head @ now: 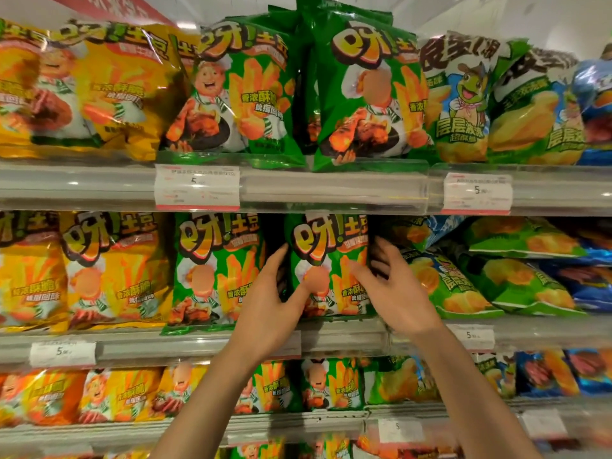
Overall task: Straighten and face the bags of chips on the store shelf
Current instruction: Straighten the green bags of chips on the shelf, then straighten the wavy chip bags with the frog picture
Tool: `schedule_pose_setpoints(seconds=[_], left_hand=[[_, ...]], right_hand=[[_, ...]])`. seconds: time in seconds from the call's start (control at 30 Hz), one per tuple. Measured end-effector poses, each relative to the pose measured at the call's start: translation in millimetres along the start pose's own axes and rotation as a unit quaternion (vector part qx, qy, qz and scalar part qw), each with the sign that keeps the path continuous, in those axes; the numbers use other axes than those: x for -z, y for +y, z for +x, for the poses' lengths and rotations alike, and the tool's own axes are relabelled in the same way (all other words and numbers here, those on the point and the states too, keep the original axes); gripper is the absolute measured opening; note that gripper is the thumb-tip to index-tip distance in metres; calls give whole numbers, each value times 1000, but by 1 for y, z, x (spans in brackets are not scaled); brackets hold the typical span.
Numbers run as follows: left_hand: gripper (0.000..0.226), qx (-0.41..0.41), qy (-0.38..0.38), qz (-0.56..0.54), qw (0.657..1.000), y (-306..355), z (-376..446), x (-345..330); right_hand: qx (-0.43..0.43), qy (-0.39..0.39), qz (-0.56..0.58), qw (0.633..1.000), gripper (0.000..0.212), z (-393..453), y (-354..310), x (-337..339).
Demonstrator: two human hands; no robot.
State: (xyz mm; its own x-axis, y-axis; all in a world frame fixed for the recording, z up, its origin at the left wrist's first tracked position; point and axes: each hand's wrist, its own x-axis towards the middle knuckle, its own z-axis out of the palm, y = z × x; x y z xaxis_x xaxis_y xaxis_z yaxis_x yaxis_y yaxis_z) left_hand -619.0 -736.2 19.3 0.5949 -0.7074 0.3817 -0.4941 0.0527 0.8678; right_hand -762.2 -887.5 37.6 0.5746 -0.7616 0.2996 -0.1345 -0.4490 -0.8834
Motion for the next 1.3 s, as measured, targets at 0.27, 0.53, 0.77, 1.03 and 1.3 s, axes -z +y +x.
schedule_pose_setpoints(seconds=[0.27, 0.53, 0.77, 1.03, 1.3], left_hand=[[37, -12, 16, -52, 998, -8, -24, 9], [17, 54, 39, -99, 993, 4, -56, -44], [15, 45, 99, -71, 992, 41, -57, -126], [31, 31, 131, 31, 990, 79, -16, -176], [67, -33, 100, 276, 955, 84, 61, -189]], right_hand=[[38, 58, 22, 997, 27, -73, 6, 40], [-12, 92, 72, 993, 20, -101, 62, 114], [9, 48, 43, 998, 15, -78, 93, 191], [98, 16, -28, 995, 19, -34, 82, 221], [188, 22, -213, 958, 35, 11, 64, 207]])
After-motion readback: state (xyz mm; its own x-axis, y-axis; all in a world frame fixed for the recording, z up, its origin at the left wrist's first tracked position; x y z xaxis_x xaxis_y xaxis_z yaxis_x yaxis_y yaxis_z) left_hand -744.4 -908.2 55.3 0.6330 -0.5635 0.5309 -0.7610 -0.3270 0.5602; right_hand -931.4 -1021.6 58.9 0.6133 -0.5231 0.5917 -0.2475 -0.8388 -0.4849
